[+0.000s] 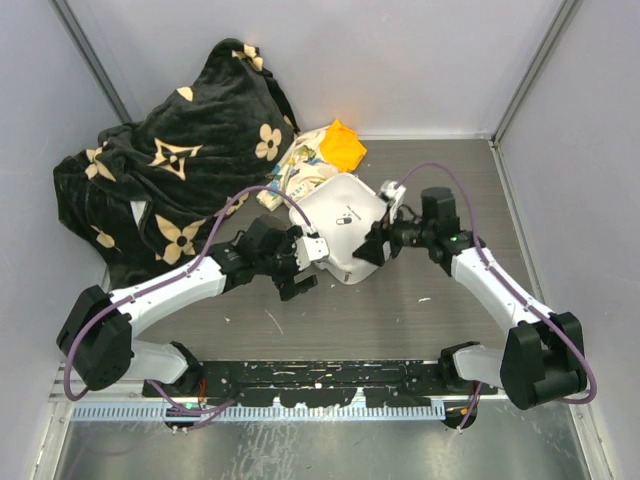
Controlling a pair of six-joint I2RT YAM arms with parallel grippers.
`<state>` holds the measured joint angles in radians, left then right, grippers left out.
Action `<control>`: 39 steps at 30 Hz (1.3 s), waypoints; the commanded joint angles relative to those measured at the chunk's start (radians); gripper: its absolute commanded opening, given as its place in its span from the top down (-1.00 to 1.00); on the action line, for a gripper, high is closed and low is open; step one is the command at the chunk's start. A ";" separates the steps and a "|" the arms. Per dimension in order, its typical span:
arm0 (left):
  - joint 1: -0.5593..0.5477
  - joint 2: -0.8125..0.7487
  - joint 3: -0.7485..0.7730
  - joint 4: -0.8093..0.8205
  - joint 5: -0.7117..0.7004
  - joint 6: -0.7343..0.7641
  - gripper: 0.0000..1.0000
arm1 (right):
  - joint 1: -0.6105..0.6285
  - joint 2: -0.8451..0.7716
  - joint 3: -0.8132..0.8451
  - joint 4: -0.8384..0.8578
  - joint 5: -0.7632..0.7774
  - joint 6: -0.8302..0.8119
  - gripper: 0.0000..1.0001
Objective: Organize the medicine kit
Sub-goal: Zip the medicine box at the center of the board.
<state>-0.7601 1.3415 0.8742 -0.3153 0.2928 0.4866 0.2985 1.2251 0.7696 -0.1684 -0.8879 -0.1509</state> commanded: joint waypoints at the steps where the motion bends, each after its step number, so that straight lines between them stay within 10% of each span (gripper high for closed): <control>1: 0.031 -0.030 -0.021 0.130 -0.010 -0.152 -0.94 | -0.139 -0.004 0.132 -0.010 0.174 0.000 -0.63; 15: 0.126 0.130 0.077 0.148 0.164 -0.454 -0.98 | -0.238 0.376 0.347 -0.047 0.339 0.148 -0.86; 24: 0.151 0.312 0.219 0.143 0.312 -0.537 -0.96 | -0.273 0.390 0.285 -0.087 0.137 0.090 -0.60; 39: 0.123 0.641 0.672 -0.109 0.427 -0.402 -0.87 | -0.277 0.198 0.218 -0.860 -0.142 -0.821 -0.58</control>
<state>-0.6083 1.9079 1.3735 -0.5343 0.6910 0.0849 -0.0307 1.4864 0.9894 -0.6601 -0.7391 -0.6727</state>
